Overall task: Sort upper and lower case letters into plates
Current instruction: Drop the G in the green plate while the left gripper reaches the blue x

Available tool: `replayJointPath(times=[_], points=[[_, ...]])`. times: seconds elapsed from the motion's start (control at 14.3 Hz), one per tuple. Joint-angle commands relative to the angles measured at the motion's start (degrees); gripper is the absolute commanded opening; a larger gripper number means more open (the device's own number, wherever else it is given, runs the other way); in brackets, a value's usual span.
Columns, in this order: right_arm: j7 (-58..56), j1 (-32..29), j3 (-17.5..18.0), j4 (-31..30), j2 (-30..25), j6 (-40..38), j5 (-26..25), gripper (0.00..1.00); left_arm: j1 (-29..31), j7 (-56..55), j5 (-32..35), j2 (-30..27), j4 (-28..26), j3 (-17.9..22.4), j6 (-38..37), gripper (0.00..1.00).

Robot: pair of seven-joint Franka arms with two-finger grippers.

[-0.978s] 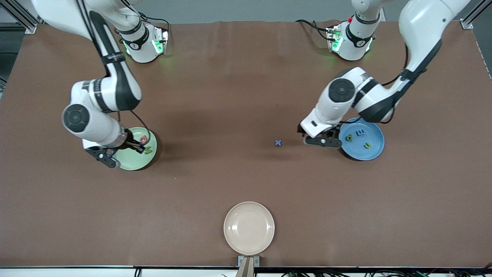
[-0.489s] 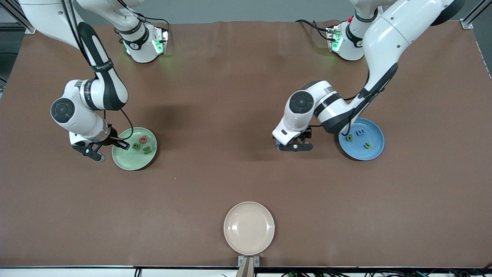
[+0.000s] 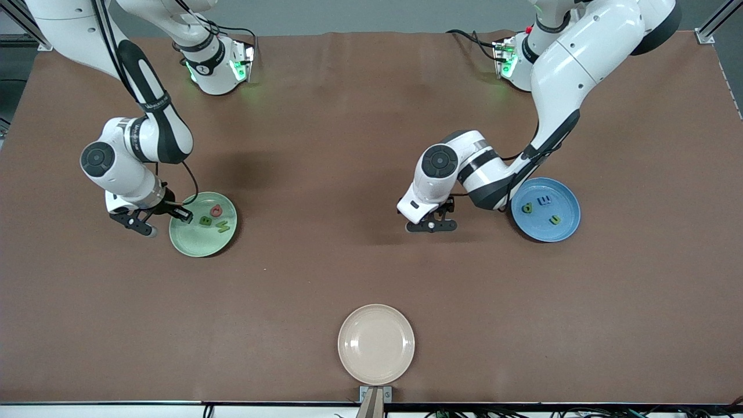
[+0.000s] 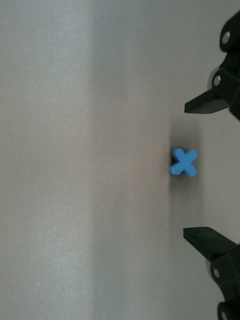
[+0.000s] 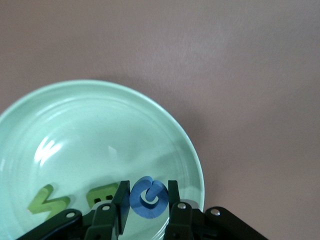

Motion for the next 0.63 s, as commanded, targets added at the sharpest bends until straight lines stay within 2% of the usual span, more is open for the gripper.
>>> replayJointPath(times=[0.0, 0.07, 0.21, 0.42, 0.56], points=[[-0.05, -0.78, 0.99, -1.42, -0.52, 0.46, -0.79, 0.04, -1.35, -0.10, 0.38, 1.11, 1.02, 1.35, 1.04, 0.89], [-0.05, -0.78, 0.99, -1.42, -0.52, -0.07, -0.79, 0.17, -1.79, -0.02, 0.38, 1.20, 1.11, 1.88, 1.13, 0.82], [-0.05, -0.60, 1.08, -1.16, -0.61, -1.65, -0.79, 1.00, -2.32, 0.25, 0.29, 1.38, 1.11, 1.97, 1.30, 0.70], [-0.31, -0.51, 1.26, 0.77, -1.57, -6.74, -0.79, 1.00, -2.41, 0.51, 0.29, 1.73, 1.11, 2.06, 1.39, 0.58], [-4.07, -0.51, 1.26, 4.01, -3.06, -12.17, -0.79, 1.00, -2.41, 0.60, 0.38, 2.08, 1.20, 2.06, 1.39, 0.57]])
